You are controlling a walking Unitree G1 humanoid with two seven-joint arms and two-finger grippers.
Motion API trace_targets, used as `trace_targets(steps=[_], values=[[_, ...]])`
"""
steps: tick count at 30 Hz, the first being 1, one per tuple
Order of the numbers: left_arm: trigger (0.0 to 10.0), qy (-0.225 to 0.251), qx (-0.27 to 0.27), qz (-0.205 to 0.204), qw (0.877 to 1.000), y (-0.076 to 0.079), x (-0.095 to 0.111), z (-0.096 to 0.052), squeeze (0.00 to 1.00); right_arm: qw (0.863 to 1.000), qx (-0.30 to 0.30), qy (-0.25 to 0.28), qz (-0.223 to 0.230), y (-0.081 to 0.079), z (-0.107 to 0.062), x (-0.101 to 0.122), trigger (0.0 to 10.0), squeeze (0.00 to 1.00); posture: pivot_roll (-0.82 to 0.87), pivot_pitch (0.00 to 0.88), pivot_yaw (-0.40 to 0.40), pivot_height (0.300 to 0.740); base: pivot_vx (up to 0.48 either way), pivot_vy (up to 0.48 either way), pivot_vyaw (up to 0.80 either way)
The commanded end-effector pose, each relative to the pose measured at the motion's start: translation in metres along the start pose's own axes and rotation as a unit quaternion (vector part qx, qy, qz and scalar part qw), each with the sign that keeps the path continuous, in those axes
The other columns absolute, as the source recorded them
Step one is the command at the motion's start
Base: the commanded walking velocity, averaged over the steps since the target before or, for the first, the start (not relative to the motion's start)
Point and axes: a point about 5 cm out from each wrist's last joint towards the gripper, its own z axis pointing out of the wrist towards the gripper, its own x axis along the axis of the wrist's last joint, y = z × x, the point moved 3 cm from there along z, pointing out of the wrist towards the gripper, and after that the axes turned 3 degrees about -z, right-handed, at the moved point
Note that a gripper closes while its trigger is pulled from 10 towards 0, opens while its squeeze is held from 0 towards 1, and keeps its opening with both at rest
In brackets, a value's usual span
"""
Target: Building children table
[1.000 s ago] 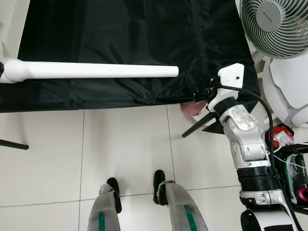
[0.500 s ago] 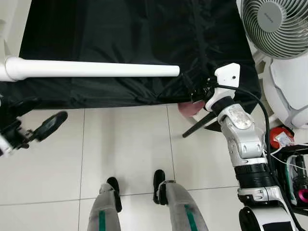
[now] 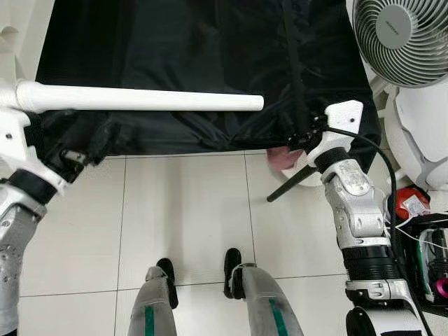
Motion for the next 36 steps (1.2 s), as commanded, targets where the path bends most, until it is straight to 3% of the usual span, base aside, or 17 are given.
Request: trace_targets(steps=[1,3,6,8,13,16,18,26,33,36], values=[[10.0,0.000,0.007,0.009,1.000,0.002,-0.001,-0.003,0.00,1.000,-0.006,0.001,0.006,0.001,-0.006,-0.003,10.0,0.00,0.03,0.313,0.011,0.740,0.000,0.000,0.00],[10.0,0.011,0.032,0.001,0.999,0.005,-0.007,-0.002,0.00,1.000,-0.009,-0.008,-0.024,0.001,-0.010,-0.005,10.0,0.00,0.04,0.288,0.010,0.740,0.000,0.000,0.00],[10.0,0.010,0.032,-0.012,0.999,0.011,-0.011,-0.001,0.00,1.000,0.000,-0.007,-0.025,-0.002,-0.012,-0.005,10.0,0.00,0.04,0.275,0.014,0.740,0.000,0.000,0.00],[10.0,-0.010,0.027,-0.023,0.999,0.017,-0.026,0.004,0.00,1.000,0.005,-0.004,-0.017,-0.006,-0.014,-0.009,10.0,0.00,0.04,0.237,0.018,0.740,0.000,0.000,0.00],[10.0,-0.018,0.043,0.004,0.999,0.015,-0.035,0.009,0.00,1.000,0.001,-0.005,-0.011,-0.008,-0.015,-0.012,10.0,0.00,0.03,0.230,0.018,0.740,0.000,0.000,0.00],[10.0,-0.054,0.059,-0.046,0.996,0.015,-0.054,0.015,0.00,1.000,-0.003,-0.002,-0.005,-0.005,-0.012,-0.013,10.0,0.00,0.02,0.189,0.021,0.740,0.000,0.000,0.00],[10.0,-0.059,0.070,-0.055,0.994,0.013,-0.059,0.016,0.00,1.000,-0.004,-0.002,-0.006,-0.004,-0.012,-0.014,10.0,0.00,0.01,0.177,0.024,0.740,0.000,0.000,0.00],[10.0,-0.056,0.162,-0.060,0.983,-0.004,-0.082,0.014,0.00,1.000,-0.024,-0.013,-0.007,0.000,-0.014,-0.023,10.0,0.00,-0.01,0.116,0.031,0.740,0.000,0.000,0.00],[10.0,-0.053,0.181,-0.096,0.977,0.004,-0.102,0.020,0.00,0.999,-0.023,-0.023,0.005,-0.014,-0.017,-0.034,10.0,0.00,-0.03,0.047,0.034,0.740,0.000,0.000,0.00],[10.0,-0.055,0.171,-0.088,0.980,0.008,-0.104,0.023,0.00,0.999,-0.020,-0.023,0.010,-0.018,-0.016,-0.035,10.0,0.00,-0.03,0.040,0.036,0.740,0.000,0.000,0.00]])
